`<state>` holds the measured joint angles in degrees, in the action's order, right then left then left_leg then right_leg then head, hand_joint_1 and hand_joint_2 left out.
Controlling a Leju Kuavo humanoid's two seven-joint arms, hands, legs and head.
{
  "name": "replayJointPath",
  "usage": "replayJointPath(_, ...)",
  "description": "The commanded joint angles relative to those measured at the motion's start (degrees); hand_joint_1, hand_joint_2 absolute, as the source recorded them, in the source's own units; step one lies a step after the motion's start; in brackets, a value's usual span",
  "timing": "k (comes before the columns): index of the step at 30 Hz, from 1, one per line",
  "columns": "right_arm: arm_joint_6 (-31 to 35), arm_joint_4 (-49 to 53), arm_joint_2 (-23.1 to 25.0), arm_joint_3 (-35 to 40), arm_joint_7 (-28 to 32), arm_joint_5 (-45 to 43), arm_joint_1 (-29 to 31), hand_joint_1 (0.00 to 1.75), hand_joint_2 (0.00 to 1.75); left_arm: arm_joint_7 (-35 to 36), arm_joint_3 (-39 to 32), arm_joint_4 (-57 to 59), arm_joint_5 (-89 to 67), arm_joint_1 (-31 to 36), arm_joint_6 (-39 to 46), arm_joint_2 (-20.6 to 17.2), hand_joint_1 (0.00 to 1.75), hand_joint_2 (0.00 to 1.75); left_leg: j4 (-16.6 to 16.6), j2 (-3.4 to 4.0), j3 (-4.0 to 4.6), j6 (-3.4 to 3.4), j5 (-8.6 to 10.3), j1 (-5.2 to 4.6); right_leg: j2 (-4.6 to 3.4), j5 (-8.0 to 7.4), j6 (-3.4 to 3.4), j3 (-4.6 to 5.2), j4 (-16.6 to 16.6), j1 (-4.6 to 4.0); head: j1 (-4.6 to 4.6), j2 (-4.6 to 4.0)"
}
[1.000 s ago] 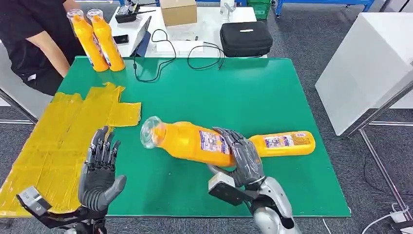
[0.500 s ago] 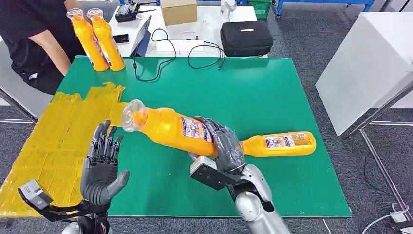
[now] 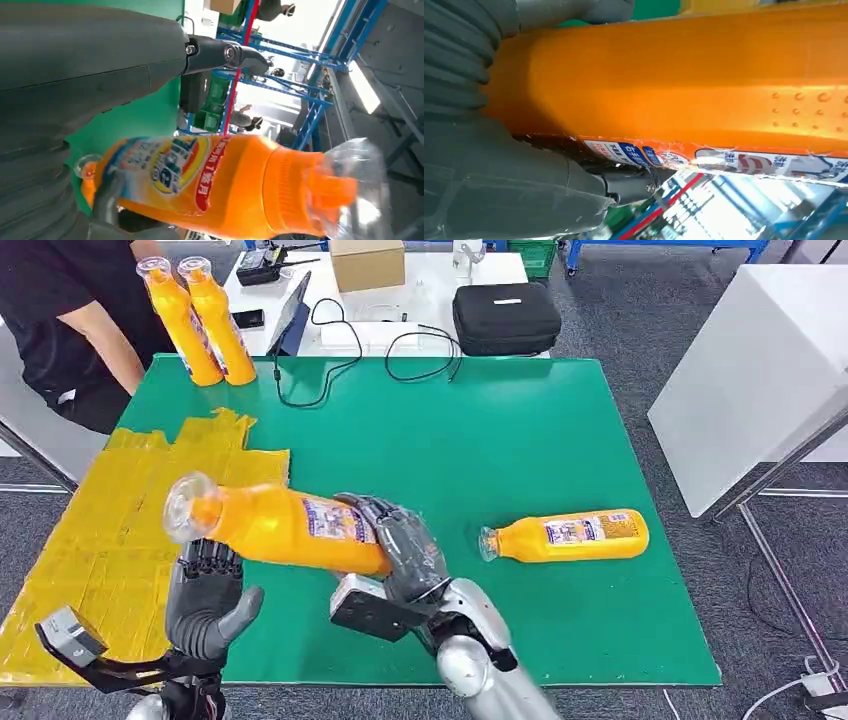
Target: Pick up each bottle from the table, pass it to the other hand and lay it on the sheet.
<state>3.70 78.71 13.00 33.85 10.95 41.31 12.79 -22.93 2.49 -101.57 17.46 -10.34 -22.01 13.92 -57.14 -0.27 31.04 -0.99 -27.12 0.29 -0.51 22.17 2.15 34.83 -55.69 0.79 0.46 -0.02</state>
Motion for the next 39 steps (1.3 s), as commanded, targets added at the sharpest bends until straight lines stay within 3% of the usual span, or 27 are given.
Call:
replayJointPath(1,-0.21,-5.38,2.42,12.97,-0.21,-2.74,2.16,1.75,1.75,-0.06,-3.03,0.38,0.6,-0.56,0.2,1.15,0.0,1.75,0.06,0.27,-0.29,0.06,-0.14,0.06,-0.2,0.06,-0.11,-0.19,0.05,-0.08,0.0,0.0)
replayJointPath(14,-3.02,-13.74,6.19,22.47,0.88,-7.04,2.27,1.75,1.75,-1.42,-5.54,-1.27,-0.53,-1.46,2.18,1.56,0.0,1.75,0.08,0.11,-0.17,0.07,-0.07,0.03,-0.09,0.04,-0.11,-0.12,0.04,-0.04,0.04,0.0)
replayJointPath(28,-1.9,-15.1,5.91,21.82,0.96,-7.76,2.87,1.75,1.75,-1.8,-5.89,-1.29,-0.9,-1.11,1.59,1.36,0.0,1.75,0.11,0.01,-0.31,0.08,-0.09,0.08,0.06,0.1,-0.14,-0.31,0.1,-0.13,0.04,0.0)
replayJointPath(29,-1.98,-15.16,5.87,21.81,0.98,-7.76,2.69,1.75,1.75,-1.95,-6.02,-1.28,-0.97,-1.18,1.64,1.48,0.58,1.75,0.1,0.02,-0.35,0.1,-0.13,0.09,0.06,0.14,-0.16,-0.33,0.07,-0.14,0.07,0.0)
replayJointPath(30,-1.99,-15.0,6.0,21.78,0.91,-7.75,2.69,1.75,1.75,-2.03,-5.93,-1.32,-1.25,-0.97,1.68,1.47,1.75,1.75,0.09,-0.01,-0.23,0.07,-0.07,0.06,0.06,0.09,-0.11,-0.21,0.07,-0.08,0.04,0.0)
replayJointPath(39,-1.3,-14.45,5.27,20.55,0.79,-7.19,1.47,1.75,1.75,-2.36,-4.79,0.01,-2.73,0.11,2.02,1.47,1.75,1.75,0.1,-0.11,-0.28,0.09,-0.07,0.08,0.17,0.12,-0.14,-0.29,0.09,-0.12,0.04,0.0)
